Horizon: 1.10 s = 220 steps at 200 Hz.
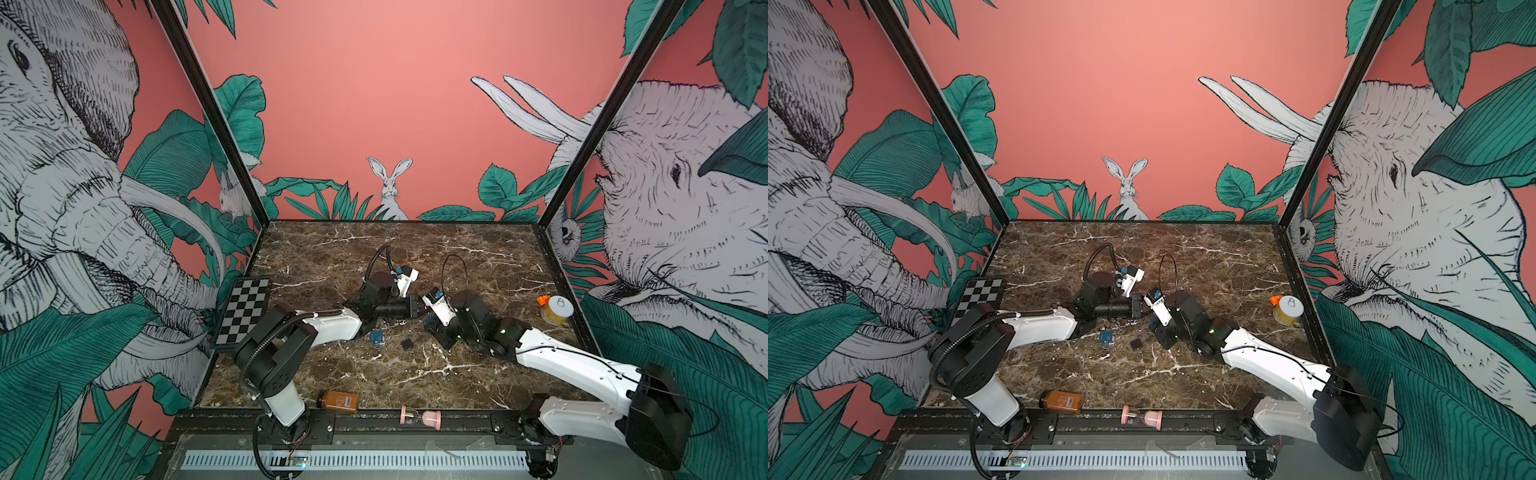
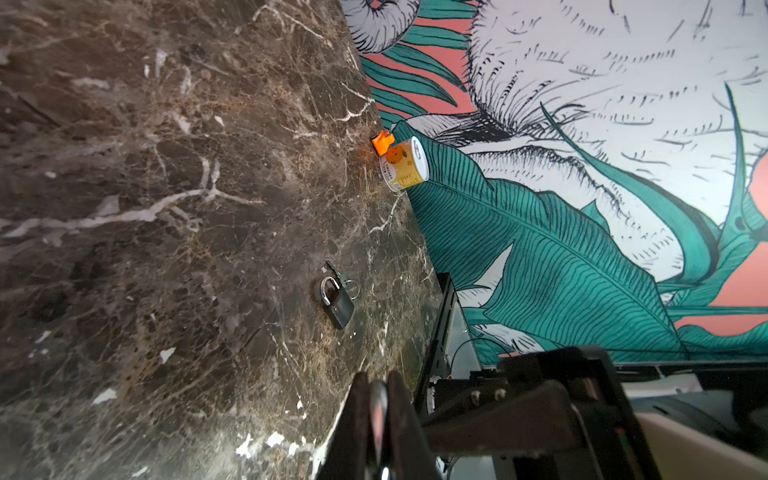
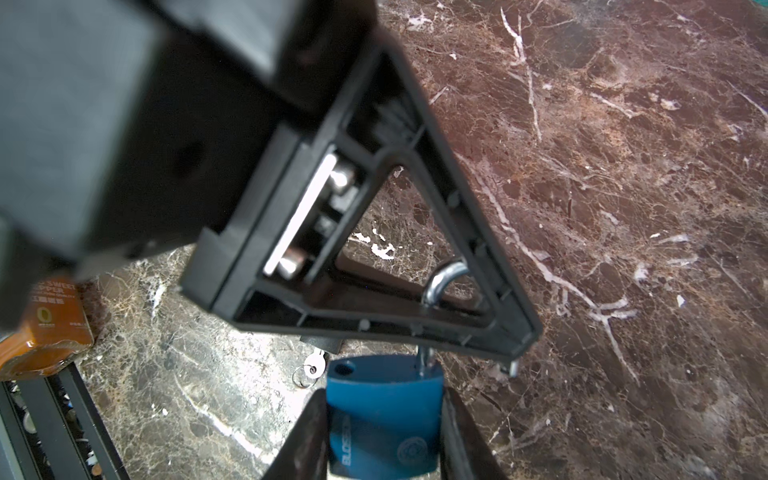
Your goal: Lock with the key
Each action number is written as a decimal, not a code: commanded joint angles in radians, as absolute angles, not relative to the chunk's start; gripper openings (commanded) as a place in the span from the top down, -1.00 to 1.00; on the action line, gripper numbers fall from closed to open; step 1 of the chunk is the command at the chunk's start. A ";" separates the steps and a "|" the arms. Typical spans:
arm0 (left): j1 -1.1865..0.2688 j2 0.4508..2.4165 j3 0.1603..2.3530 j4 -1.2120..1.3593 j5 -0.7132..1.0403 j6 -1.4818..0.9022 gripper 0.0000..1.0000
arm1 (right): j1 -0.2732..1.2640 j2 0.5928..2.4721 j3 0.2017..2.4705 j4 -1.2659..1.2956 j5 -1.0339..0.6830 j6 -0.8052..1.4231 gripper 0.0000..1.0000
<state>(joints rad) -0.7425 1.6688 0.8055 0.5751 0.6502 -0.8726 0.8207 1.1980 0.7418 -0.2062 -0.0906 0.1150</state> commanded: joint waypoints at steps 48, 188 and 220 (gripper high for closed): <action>-0.736 1.649 0.819 0.599 0.626 -0.884 1.00 | 0.827 1.185 0.762 -0.119 -0.035 0.128 0.30; -0.715 1.374 0.782 0.934 0.352 -1.568 1.00 | 0.644 0.837 0.893 -0.128 -0.117 -0.086 -0.30; -0.715 1.380 0.745 1.037 0.354 -1.662 1.00 | 0.601 0.836 0.889 -0.092 -0.243 -0.052 -0.19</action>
<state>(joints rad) -0.7216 1.3949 0.7616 0.9001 0.3561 -1.5276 0.6250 0.8356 0.8825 -0.0898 -0.1150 -0.0418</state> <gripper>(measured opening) 0.085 0.610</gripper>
